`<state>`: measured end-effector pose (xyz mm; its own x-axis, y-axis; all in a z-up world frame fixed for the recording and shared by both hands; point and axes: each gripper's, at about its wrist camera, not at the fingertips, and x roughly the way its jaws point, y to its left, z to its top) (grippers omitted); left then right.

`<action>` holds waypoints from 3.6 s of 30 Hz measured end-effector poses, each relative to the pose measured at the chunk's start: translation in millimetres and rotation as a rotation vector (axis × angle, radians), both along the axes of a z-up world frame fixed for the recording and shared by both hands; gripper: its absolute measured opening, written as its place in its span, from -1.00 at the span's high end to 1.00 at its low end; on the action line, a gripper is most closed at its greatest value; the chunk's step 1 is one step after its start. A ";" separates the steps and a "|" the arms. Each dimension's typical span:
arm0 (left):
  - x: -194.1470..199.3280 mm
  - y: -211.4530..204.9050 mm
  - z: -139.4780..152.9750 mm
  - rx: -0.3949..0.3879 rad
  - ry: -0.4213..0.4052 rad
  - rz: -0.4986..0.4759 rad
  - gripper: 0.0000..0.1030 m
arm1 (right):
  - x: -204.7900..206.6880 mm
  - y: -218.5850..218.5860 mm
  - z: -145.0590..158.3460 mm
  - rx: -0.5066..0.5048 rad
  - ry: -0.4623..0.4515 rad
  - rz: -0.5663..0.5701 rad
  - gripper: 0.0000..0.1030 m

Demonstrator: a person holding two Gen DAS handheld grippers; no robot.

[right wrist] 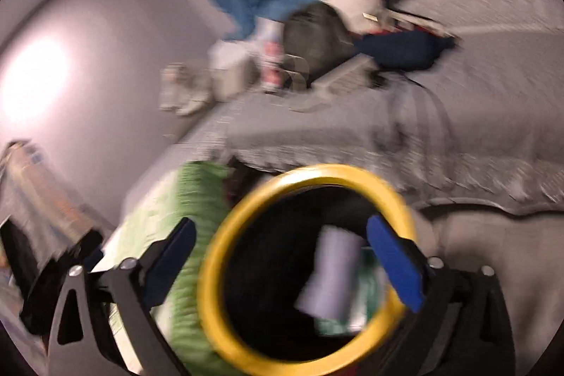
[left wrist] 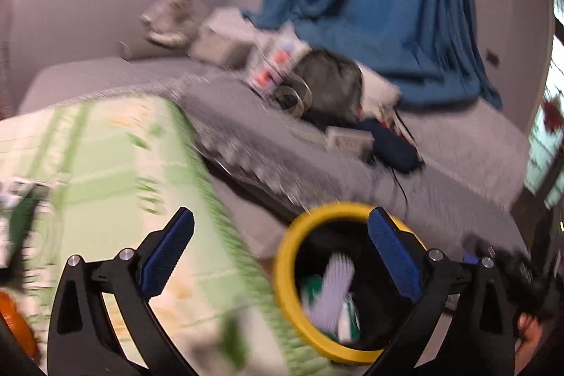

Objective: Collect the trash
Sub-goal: 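Return to the mattress and grasp the orange with the right gripper, then lift the orange with the right gripper while the left gripper approaches the milk sachet, then grasp the white milk sachet with the left gripper while the right gripper holds the orange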

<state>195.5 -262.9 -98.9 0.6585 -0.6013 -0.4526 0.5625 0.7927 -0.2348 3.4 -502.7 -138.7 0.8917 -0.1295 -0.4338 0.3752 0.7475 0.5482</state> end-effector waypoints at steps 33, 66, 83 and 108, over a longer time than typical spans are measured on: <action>-93.1 441.1 -26.1 -0.072 0.029 0.710 -0.84 | 209.3 452.3 -14.5 -0.658 0.399 1.174 -0.48; 1.4 281.3 20.4 0.208 0.065 0.236 -0.84 | 167.0 321.5 21.2 -0.110 0.204 1.102 0.24; 125.1 205.5 -34.1 0.449 0.325 0.222 -0.84 | 133.7 253.1 18.9 0.007 0.092 1.026 0.23; 154.1 206.4 -65.1 0.524 0.403 0.284 -0.41 | 128.4 245.5 16.7 0.046 0.081 1.025 0.23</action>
